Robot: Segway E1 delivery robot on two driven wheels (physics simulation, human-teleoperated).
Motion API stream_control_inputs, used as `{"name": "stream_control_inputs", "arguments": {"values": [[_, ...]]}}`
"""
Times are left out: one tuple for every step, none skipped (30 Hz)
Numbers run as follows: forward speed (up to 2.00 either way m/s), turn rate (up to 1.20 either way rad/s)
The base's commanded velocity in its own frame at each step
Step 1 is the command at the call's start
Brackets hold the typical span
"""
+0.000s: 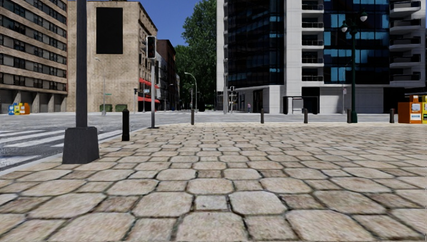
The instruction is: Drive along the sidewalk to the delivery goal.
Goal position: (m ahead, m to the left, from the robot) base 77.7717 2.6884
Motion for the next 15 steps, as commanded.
{"name": "stream_control_inputs", "arguments": {"values": [[2.00, 0.00], [2.00, 0.00], [2.00, 0.00], [2.00, 0.00], [2.00, 0.00], [2.00, 0.00], [2.00, 0.00], [2.00, 0.00], [2.00, 0.00], [2.00, 0.00], [2.00, 0.00], [2.00, 0.00], [2.00, 0.00], [2.00, 0.00], [2.00, 0.00]]}}
